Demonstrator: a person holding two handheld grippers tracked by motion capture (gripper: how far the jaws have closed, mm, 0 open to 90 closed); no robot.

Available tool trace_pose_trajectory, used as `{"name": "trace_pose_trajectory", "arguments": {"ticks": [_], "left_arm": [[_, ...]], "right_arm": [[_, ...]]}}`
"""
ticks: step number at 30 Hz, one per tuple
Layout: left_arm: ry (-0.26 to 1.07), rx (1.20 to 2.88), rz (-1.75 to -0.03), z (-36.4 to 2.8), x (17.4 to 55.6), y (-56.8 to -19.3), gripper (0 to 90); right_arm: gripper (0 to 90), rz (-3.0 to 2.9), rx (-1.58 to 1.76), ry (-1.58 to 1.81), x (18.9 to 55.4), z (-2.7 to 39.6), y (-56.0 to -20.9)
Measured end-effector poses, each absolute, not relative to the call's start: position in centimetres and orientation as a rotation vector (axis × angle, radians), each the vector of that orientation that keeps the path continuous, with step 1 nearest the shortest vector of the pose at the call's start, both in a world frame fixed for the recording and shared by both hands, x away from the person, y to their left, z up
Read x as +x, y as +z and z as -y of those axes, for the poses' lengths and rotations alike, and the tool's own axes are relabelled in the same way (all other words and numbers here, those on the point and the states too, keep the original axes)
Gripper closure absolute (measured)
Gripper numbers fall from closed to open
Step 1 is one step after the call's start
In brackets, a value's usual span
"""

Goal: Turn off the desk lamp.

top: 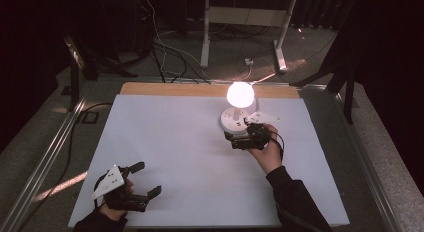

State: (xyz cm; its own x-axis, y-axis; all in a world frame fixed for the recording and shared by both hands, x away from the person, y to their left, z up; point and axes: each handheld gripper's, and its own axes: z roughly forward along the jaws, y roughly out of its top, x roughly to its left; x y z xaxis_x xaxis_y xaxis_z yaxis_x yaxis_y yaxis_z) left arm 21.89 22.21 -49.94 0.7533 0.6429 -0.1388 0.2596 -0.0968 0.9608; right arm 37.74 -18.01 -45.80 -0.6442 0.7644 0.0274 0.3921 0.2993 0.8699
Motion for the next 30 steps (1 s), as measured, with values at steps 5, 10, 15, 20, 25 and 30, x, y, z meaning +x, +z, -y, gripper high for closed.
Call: {"name": "trace_pose_trajectory", "arguments": {"ticks": [5,10,15,20,25,30], "left_arm": [[0.373,1.677,-0.726,-22.3,21.9,-49.9,0.5],[0.372,1.676,-0.726,-22.3,21.9,-49.9,0.5],[0.371,1.670,-0.730,-22.3,21.9,-49.9,0.5],[0.371,1.670,-0.730,-22.3,21.9,-49.9,0.5],[0.370,1.667,-0.732,-22.4,21.9,-49.9,0.5],[0.370,1.667,-0.733,-22.4,22.0,-50.0,0.5]], "right_arm": [[21.9,-2.201,1.082,1.222,38.6,17.5,-46.6],[36.0,-2.196,1.102,1.169,39.3,17.5,-47.4],[52.7,-2.174,1.108,1.143,39.8,17.5,-47.8],[81.2,-2.150,1.105,1.109,40.2,17.6,-48.2],[89.5,-2.149,1.125,1.066,40.9,17.6,-48.8],[89.7,-2.116,1.127,1.060,41.1,17.6,-49.0]]}}
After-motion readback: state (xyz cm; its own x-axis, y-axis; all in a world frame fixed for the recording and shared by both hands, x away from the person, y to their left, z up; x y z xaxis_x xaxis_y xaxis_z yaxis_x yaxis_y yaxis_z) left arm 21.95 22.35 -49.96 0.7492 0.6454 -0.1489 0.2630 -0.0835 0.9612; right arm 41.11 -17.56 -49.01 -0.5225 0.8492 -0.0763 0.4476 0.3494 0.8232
